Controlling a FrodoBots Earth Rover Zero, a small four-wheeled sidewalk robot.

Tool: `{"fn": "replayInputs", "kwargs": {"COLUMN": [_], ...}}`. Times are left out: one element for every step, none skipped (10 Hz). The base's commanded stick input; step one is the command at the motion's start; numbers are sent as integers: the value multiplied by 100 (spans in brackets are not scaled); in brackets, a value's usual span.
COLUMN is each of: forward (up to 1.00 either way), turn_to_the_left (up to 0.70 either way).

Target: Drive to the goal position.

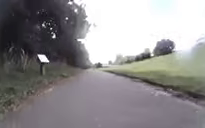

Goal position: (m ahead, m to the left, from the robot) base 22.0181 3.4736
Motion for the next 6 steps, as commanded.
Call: {"fn": "replayInputs", "kwargs": {"forward": [100, 100, 100, 100, 100, 100], "turn_to_the_left": [0, 0, 0, 0, 0, 0]}}
